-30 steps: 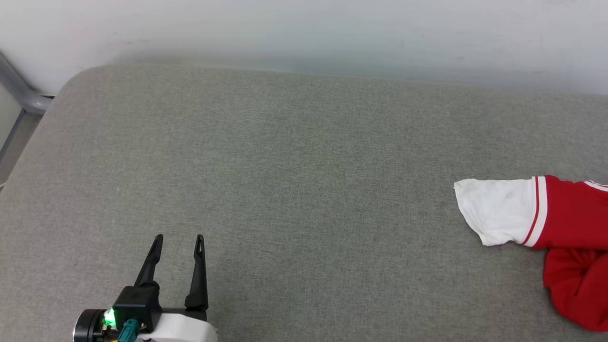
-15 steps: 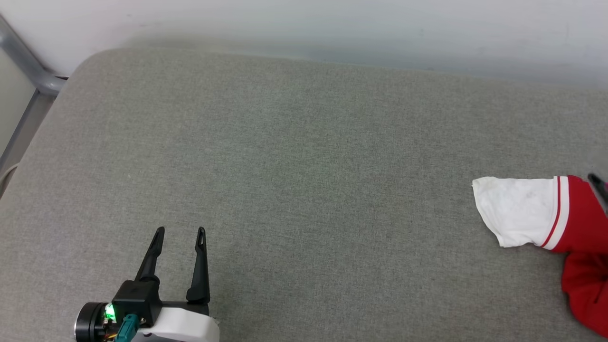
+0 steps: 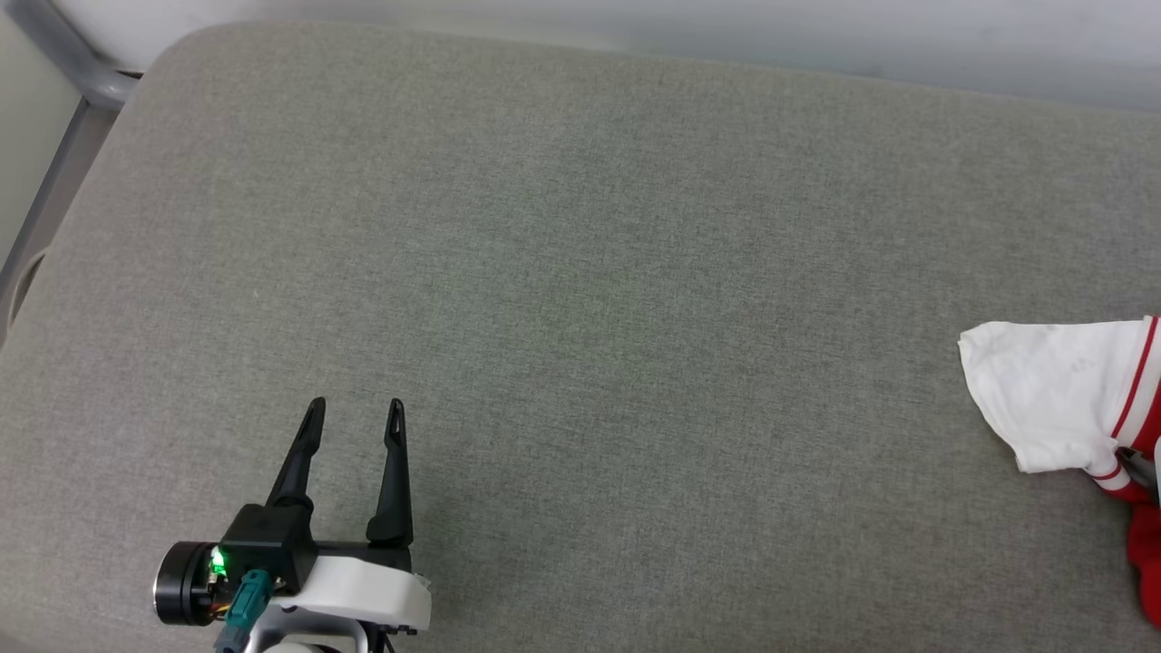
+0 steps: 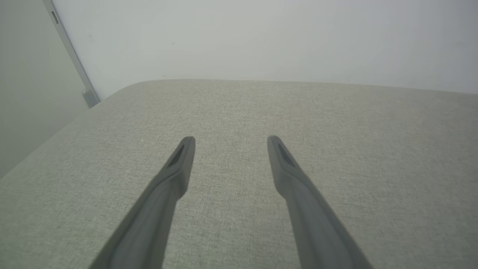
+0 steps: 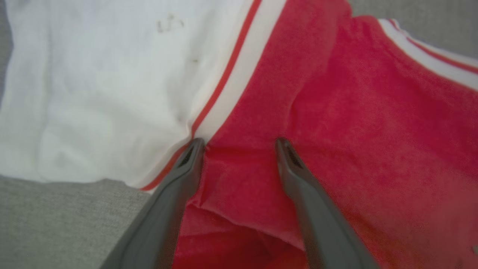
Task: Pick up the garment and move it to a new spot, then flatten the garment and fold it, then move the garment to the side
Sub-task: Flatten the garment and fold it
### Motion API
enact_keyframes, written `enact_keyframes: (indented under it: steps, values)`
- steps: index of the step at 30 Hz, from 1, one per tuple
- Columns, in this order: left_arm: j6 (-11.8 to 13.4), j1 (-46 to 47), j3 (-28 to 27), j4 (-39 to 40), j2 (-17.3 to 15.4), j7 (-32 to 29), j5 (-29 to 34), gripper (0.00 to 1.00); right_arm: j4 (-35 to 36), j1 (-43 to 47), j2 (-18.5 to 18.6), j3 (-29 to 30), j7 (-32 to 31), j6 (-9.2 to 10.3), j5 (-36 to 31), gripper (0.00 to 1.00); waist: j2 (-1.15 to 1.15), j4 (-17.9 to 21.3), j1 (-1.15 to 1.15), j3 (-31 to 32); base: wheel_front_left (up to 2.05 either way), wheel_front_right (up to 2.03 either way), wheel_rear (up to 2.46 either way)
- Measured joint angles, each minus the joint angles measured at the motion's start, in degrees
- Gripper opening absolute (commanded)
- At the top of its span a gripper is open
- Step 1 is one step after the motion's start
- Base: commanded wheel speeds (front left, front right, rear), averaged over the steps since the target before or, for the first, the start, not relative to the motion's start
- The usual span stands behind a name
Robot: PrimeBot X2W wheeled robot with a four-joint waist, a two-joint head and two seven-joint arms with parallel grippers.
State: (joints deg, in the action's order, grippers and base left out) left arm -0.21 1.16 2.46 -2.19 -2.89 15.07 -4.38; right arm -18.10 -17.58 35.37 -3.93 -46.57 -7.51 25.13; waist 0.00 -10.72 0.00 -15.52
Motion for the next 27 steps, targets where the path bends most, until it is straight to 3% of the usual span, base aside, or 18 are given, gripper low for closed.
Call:
enact_keyframes:
  steps: [4, 5, 6, 16, 27]
  values:
    - [0.1, 0.3, 0.1, -0.1, 0.0, 0.0, -0.2, 1.00, -4.5, -1.2, 0.2, -1.3, 1.5, 0.01, 0.2, 1.00, 0.00, -0.7, 0.00, -1.0, 0.00, 0.00, 0.00]
    - [0.1, 0.3, 0.0, -0.1, 0.0, 0.0, -0.3, 1.00, -5.2, -1.5, 0.1, -1.5, 2.3, 0.01, 0.5, 0.82, 0.00, -0.8, 0.00, -1.1, 0.00, 0.00, 0.00]
    - [0.1, 0.3, -0.1, -0.1, 0.0, 0.0, -0.3, 1.00, -5.9, -1.8, 0.0, -1.5, 3.5, 0.01, 0.8, 0.00, 0.00, -0.8, 0.00, -1.1, 0.00, 0.00, 0.00]
    - [0.1, -0.9, -1.0, -0.7, 0.0, 0.0, 0.7, 1.00, -7.6, -2.6, -2.6, 0.4, 18.0, 0.01, 4.8, 0.00, 0.00, 1.2, 0.00, 2.5, 0.00, 0.00, 0.00]
    - [-0.3, -3.3, -2.2, -0.5, 0.0, 0.0, 1.8, 1.00, 5.9, 0.1, -3.2, 6.8, 26.0, 0.00, 6.4, 0.00, 0.00, 4.5, 0.00, 6.9, 0.00, 0.00, 0.00]
